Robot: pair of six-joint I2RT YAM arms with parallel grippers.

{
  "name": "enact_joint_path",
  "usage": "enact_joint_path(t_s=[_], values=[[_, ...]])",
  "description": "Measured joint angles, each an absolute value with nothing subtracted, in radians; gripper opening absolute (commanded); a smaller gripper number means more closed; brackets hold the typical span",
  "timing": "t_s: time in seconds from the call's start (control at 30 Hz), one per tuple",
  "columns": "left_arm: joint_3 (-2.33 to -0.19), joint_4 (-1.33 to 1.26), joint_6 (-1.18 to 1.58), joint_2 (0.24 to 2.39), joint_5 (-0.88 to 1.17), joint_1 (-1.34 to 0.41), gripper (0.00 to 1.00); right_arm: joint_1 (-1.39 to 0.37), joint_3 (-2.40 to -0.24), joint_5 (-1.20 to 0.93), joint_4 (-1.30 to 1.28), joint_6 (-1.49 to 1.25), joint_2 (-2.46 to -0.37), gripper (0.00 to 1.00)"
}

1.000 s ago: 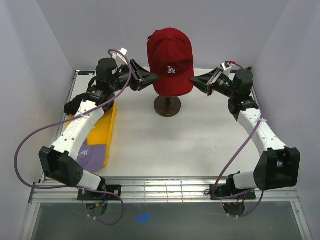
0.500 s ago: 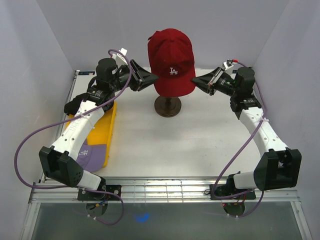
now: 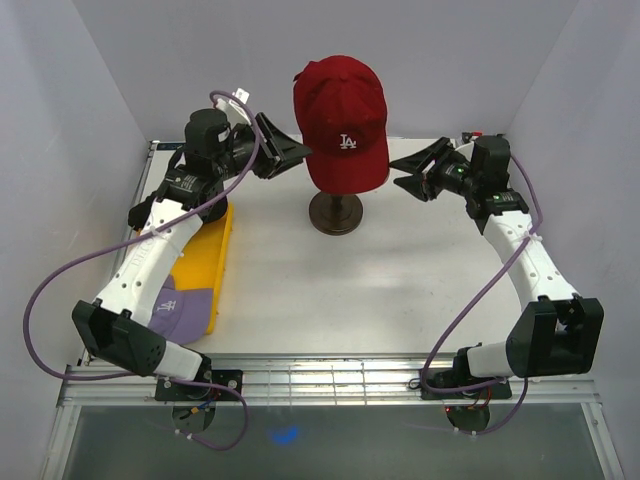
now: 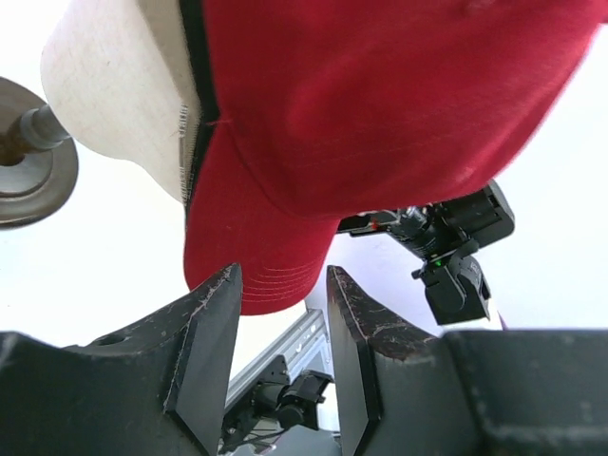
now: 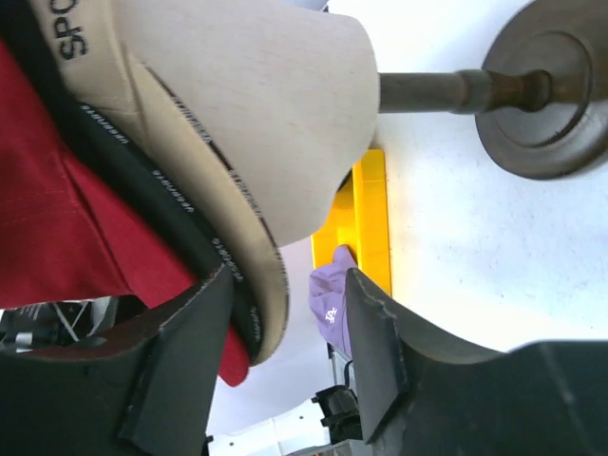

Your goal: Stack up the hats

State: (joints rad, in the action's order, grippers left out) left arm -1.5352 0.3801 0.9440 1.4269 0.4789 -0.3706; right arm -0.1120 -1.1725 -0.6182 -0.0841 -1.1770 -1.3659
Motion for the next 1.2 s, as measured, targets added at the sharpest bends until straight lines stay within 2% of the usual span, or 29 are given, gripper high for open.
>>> enact_joint_path(t_s=[0.23,0.43,0.53,0.6,0.73,0.9,1.0,1.2], values=[[-1.578,0.496,0.866,1.369,0.397,-0.368,0.51,-0.108,-1.19,-0.605,-0.134,-1.16,-1.35,0.68],[-1.599,0.669,0.773,1.266,0.173,-0.333,0.52,-0.078,-1.174,-0.606,-0.149,-1.11,-1.221,0.7],[-1.577,0.742,0.751,1.205,0.017,-0.289,0.66,-0.074,-1.097,-0.606,-0.133,-1.057,-1.102,0.73],[-1.53,0.772,0.747,1.165,-0.069,-0.253,0.79,-0.074,-1.019,-0.609,-0.128,-1.016,-1.019,0.74],[-1.391,0.796,0.751,1.123,-0.205,-0.152,0.88,-0.074,-0.861,-0.64,-0.118,-0.94,-0.933,0.74],[-1.367,0.785,0.743,1.243,-0.337,-0.019,0.94,-0.074,-0.701,-0.693,-0.105,-0.875,-0.947,0.74],[-1.399,0.773,0.741,1.355,-0.429,0.01,0.98,-0.074,-0.682,-0.731,-0.104,-0.824,-0.978,0.74],[-1.534,0.756,0.739,1.618,-0.529,0.08,0.98,-0.074,-0.681,-0.806,-0.041,-0.754,-1.038,0.74]])
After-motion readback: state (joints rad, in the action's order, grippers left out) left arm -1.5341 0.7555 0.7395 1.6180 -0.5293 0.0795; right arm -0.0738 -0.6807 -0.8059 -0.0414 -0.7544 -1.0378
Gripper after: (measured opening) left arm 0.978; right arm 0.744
